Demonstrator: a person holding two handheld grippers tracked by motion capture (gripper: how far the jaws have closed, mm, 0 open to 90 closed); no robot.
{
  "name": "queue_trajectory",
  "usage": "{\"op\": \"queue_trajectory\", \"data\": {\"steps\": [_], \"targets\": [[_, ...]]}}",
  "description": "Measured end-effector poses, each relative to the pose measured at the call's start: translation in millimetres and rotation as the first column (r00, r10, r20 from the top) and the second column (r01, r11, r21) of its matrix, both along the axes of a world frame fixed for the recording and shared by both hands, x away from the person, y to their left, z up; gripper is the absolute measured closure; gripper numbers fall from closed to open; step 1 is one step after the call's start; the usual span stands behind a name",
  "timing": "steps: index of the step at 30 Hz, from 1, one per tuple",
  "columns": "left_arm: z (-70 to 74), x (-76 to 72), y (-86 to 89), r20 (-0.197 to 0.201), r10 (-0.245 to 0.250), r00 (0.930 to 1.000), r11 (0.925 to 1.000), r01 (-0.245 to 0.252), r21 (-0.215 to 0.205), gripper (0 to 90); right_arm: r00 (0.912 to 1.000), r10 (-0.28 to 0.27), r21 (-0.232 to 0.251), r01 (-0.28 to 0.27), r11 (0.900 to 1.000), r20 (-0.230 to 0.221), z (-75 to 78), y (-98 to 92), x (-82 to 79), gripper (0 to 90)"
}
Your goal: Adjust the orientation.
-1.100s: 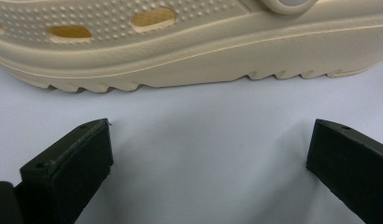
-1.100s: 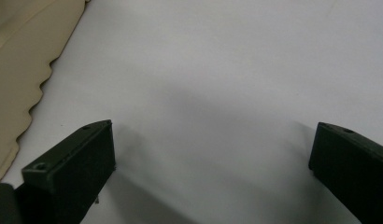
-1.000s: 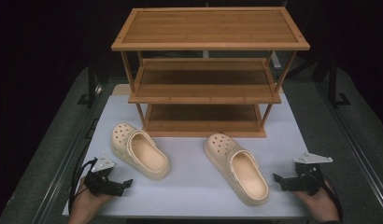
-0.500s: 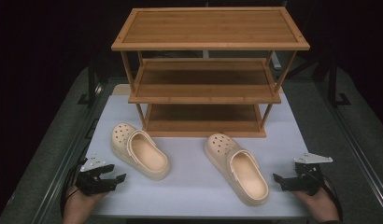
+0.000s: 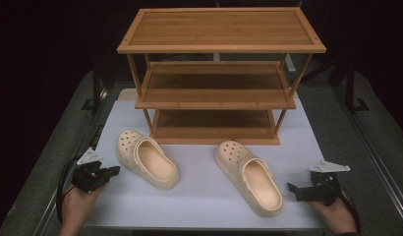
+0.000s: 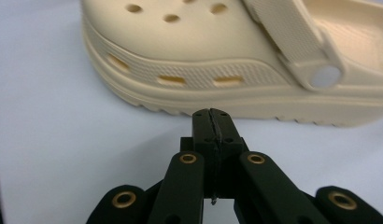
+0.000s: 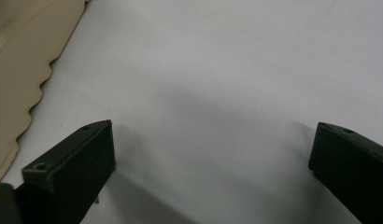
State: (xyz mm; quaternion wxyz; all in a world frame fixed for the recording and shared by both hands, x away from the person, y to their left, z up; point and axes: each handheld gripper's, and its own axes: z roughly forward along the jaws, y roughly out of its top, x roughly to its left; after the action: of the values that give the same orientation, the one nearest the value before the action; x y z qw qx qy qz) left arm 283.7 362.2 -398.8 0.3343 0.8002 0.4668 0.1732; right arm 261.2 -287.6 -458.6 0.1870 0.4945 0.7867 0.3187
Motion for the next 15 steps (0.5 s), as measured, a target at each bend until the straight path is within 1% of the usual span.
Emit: {"op": "queue_trajectory", "data": {"steps": [2, 5, 10, 11, 12, 15], "targets": [[3.8, 5.6, 2.9, 0.011, 0.005, 0.9999, 1.0000, -0.005, 0.000, 90.0, 1.0000, -0.001, 0.002, 0.001, 1.000, 0.001, -0.1, 0.1, 0.0, 0.0], [10.5, 15.0, 7.5, 0.029, 0.014, 0.9995, 0.9998, -0.014, -0.013, 90.0, 1.0000, 0.000, 0.002, 0.000, 1.000, 0.001, -0.1, 0.1, 0.1, 0.0], [22.0, 32.9, 13.9, 0.064, 0.052, 0.9966, 0.9986, -0.052, -0.008, 90.0, 1.0000, 0.000, 0.002, 0.000, 1.000, 0.001, -0.1, 0.1, 0.0, 0.0], [24.9, 41.3, 16.4, 0.074, 0.066, 0.9950, 0.9977, -0.066, -0.015, 90.0, 1.0000, -0.001, 0.002, 0.001, 1.000, 0.000, -0.1, 0.1, 0.1, 0.0], [24.9, 41.3, 16.4, 0.074, 0.066, 0.9950, 0.9977, -0.066, -0.015, 90.0, 1.0000, -0.001, 0.002, 0.001, 1.000, 0.000, -0.1, 0.1, 0.1, 0.0], [26.0, 54.9, 18.5, 0.084, 0.075, 0.9936, 0.9971, -0.073, -0.023, 90.0, 1.0000, 0.000, 0.001, 0.000, 1.000, 0.001, -0.2, 0.1, 0.1, 0.0]]}}
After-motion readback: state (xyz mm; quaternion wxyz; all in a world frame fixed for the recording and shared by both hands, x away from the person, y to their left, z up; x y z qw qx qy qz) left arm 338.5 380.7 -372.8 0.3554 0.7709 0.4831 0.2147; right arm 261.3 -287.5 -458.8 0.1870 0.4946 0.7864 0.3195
